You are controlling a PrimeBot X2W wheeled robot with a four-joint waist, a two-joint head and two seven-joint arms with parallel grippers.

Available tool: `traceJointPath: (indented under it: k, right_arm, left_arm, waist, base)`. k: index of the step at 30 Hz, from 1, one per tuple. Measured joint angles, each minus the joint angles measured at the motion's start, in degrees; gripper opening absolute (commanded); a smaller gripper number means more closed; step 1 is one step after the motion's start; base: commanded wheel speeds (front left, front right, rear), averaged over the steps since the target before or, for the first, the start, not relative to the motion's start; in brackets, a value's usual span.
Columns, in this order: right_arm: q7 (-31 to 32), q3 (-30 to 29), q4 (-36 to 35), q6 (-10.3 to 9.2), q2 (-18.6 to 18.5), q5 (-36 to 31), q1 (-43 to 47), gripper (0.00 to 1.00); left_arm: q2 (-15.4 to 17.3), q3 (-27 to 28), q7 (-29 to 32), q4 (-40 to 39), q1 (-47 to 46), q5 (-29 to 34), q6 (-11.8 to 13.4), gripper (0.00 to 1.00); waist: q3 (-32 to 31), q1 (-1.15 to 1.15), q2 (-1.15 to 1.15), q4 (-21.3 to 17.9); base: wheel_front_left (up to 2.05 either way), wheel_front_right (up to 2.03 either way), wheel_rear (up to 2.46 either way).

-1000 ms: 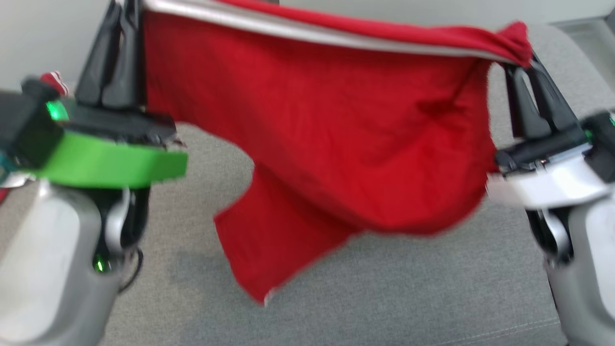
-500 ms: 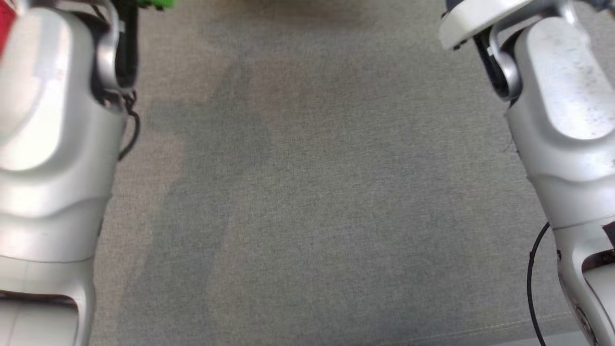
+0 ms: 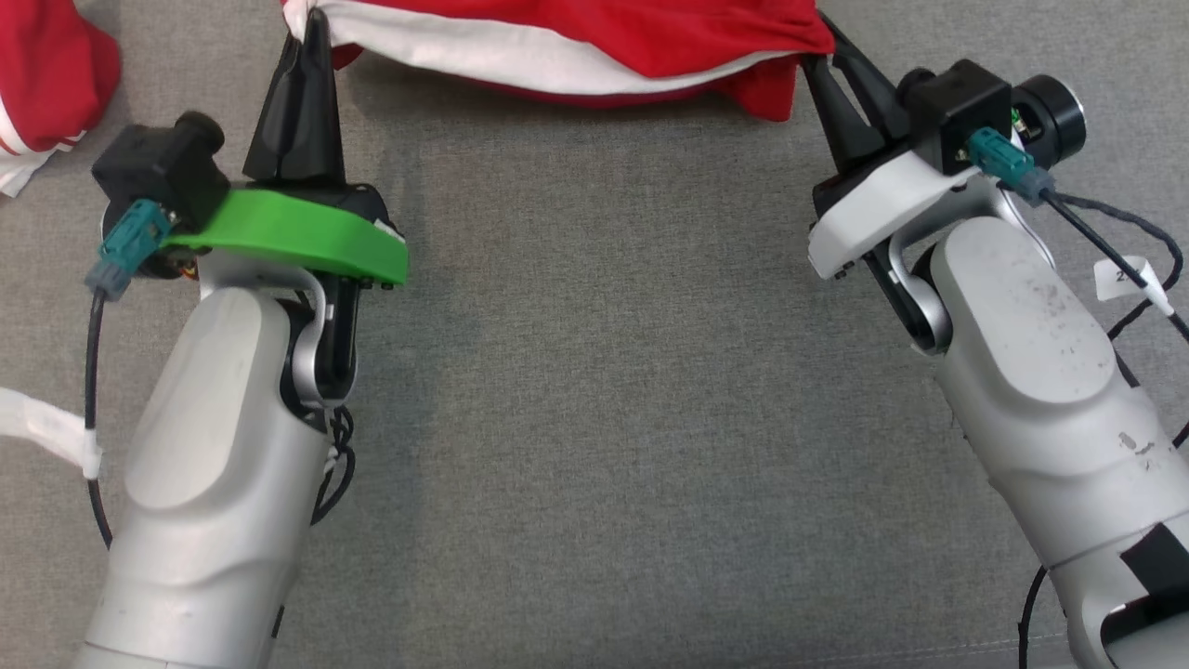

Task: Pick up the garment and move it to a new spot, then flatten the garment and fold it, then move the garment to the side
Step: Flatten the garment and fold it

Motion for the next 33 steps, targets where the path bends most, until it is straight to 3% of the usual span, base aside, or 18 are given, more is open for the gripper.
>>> traceJointPath:
  k: [7, 16, 26, 33]
  right_arm:
    - [-0.03, -0.66, -10.85, 0.00, -0.19, 0.87, 10.55, 0.00]
    - [-0.03, -4.82, -21.64, -0.01, 0.12, 1.01, 29.92, 0.00]
    - [0.19, -8.21, -32.68, -0.01, -0.99, 0.91, 47.90, 0.00]
    - [5.60, -9.82, -42.51, -0.01, -1.42, 0.33, 55.48, 0.00]
  left_arm:
    - [-1.38, 4.16, -0.23, -10.16, 11.48, 1.65, -0.01, 0.00]
    - [-2.80, 3.44, -0.15, -23.04, 28.88, 3.01, 1.01, 0.00]
    - [-0.22, 0.71, 5.95, -37.13, 41.89, 4.10, 4.81, 0.00]
    - [1.32, -0.66, 10.44, -43.37, 46.50, 4.37, 6.64, 0.00]
  waist:
    - [-2.49, 0.00, 0.00, -0.46]
    - [-9.34, -0.01, 0.00, 0.10]
    - [-19.01, -0.01, 0.00, 1.31]
    - [-22.44, -0.01, 0.00, 1.23]
  base:
    - [0.00, 0.00, 0.00]
    - [0.00, 0.00, 0.00]
    - [0.00, 0.00, 0.00]
    - [0.00, 0.00, 0.00]
